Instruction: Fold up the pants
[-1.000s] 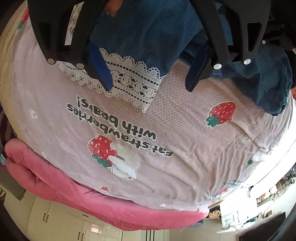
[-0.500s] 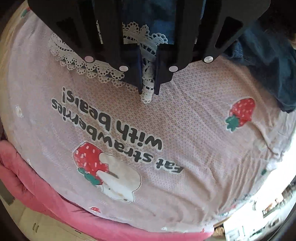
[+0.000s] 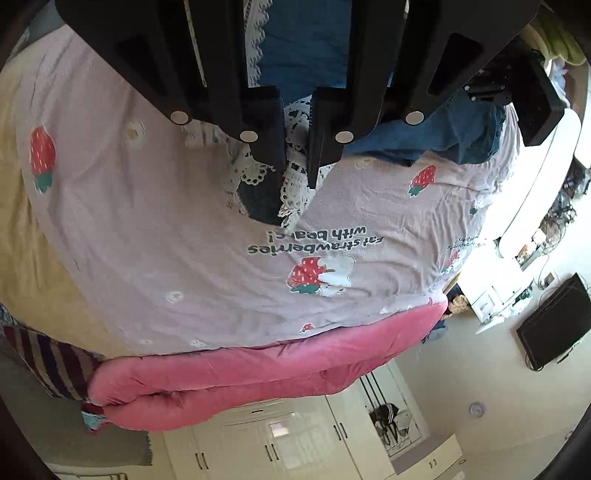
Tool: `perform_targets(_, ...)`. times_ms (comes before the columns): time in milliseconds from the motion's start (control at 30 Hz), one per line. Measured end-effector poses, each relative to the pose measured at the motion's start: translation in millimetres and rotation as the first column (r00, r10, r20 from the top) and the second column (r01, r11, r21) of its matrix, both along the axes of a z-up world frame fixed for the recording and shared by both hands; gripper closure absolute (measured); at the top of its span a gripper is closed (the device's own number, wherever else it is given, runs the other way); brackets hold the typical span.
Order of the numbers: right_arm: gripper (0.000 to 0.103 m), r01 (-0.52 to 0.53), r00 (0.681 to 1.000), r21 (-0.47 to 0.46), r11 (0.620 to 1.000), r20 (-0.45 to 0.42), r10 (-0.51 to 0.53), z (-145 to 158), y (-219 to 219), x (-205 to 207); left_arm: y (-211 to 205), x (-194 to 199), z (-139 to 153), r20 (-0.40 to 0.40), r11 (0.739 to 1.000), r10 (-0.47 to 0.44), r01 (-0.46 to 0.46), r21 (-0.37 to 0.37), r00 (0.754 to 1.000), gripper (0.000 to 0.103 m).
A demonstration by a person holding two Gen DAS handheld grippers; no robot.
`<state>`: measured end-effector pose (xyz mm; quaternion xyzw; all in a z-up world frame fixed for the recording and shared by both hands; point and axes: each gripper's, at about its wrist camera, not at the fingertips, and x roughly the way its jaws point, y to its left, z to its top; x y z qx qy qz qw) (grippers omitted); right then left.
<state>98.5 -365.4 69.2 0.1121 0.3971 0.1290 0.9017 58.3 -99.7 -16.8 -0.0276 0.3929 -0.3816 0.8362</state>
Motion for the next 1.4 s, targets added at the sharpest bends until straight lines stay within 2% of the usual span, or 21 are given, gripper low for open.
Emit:
perform_targets(100, 0.094, 0.046, 0.998, 0.039, 0.998, -0.041, -0.044, -25.8, -20.1, -36.0, -6.7, -9.3, 0.0, 0.023, 0.999, -0.028, 0.027, 0.039, 0.999, 0.102)
perform_targets(300, 0.089, 0.088, 0.988, 0.114, 0.99, -0.138, -0.072, -76.7, -44.0, -79.7, -20.6, -20.7, -13.8, 0.002, 0.993, -0.057, 0.057, 0.103, 0.998, 0.102)
perform_targets(500, 0.084, 0.078, 0.989, 0.145, 0.986, -0.134, -0.058, -84.3, -48.1, -97.9, -23.5, -25.6, -21.7, -0.01, 0.99, -0.055, 0.056, 0.132, 0.998, 0.102)
perform_targets(567, 0.091, 0.07, 0.989, 0.151, 0.986, -0.137, -0.05, -84.4, -48.7, -100.4, -24.1, -26.5, -21.6, -0.004, 0.988, -0.054, 0.054, 0.144, 0.999, 0.102)
perform_targets(733, 0.093, 0.018, 0.987, 0.111, 0.994, -0.161, 0.0, -83.0, -46.6, -117.7, -21.3, -34.4, -16.0, 0.042, 0.978, -0.074, 0.064, 0.201, 0.996, 0.102)
perform_targets(967, 0.093, 0.013, 0.973, 0.058, 0.998, -0.231, 0.001, -104.8, -40.8, -122.6, -22.9, -40.0, -30.6, 0.019, 0.964, -0.108, 0.1, 0.245, 0.994, 0.102)
perform_targets(1133, 0.091, 0.031, 0.968, 0.07, 0.997, -0.251, -0.013, -110.3, -42.3, -118.0, -21.0, -39.5, -37.9, -0.002, 0.964, -0.109, 0.106, 0.242, 0.994, 0.102)
perform_targets(1200, 0.084, 0.035, 0.966, 0.078, 0.996, -0.259, -0.014, -107.3, -43.2, -116.9, -21.4, -40.8, -38.2, 0.0, 0.964, -0.115, 0.111, 0.243, 0.993, 0.101)
perform_targets(1233, 0.073, 0.047, 0.966, 0.073, 0.996, -0.257, -0.026, -102.0, -44.9, -116.9, -21.2, -41.4, -38.0, 0.001, 0.962, -0.118, 0.115, 0.246, 0.993, 0.101)
perform_targets(1300, 0.055, 0.084, 0.98, 0.038, 0.996, -0.183, -0.076, -79.5, -52.7, -121.7, -18.2, -44.2, -36.2, -0.001, 0.965, -0.124, 0.121, 0.232, 0.992, 0.1)
perform_targets(1333, 0.053, 0.092, 0.985, 0.035, 0.995, -0.149, -0.086, -69.6, -54.2, -122.7, -15.7, -46.0, -34.4, 0.001, 0.967, -0.123, 0.12, 0.226, 0.992, 0.099)
perform_targets(1400, 0.053, 0.076, 0.994, 0.036, 0.996, -0.075, -0.073, -48.2, -49.3, -120.0, -9.5, -48.5, -28.2, 0.008, 0.972, -0.116, 0.112, 0.209, 0.993, 0.088)
